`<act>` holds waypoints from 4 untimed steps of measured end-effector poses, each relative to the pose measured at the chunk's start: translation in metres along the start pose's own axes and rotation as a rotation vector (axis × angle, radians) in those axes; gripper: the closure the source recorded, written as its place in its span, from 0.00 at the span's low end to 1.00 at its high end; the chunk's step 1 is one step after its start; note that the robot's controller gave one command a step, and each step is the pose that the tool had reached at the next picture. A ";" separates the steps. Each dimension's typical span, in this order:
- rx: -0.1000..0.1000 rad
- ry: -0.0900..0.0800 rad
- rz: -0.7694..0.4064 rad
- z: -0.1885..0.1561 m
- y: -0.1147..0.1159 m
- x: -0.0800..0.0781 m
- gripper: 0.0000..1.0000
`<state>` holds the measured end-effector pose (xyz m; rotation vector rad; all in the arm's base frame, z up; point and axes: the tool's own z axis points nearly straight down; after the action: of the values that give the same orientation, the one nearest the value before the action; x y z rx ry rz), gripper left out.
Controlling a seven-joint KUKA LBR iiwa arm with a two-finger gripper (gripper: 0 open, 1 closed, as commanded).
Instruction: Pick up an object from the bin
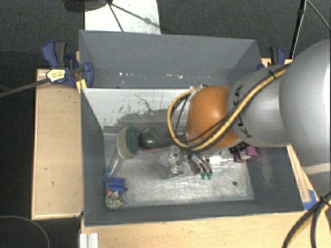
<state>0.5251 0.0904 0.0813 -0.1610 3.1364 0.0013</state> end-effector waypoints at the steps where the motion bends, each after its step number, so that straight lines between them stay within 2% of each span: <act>1: 0.000 0.000 0.001 0.000 0.000 0.000 0.00; 2: 0.012 0.066 0.145 -0.032 0.038 -0.049 0.00; 3: 0.005 0.020 0.311 -0.029 0.006 -0.041 0.00; 4: 0.000 -0.003 0.353 -0.023 0.011 -0.068 0.00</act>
Offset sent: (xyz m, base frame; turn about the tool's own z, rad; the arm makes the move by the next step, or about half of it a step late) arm 0.0000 0.0000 0.0000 0.0000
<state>0.5911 0.1085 0.1046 0.3922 3.1131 0.0014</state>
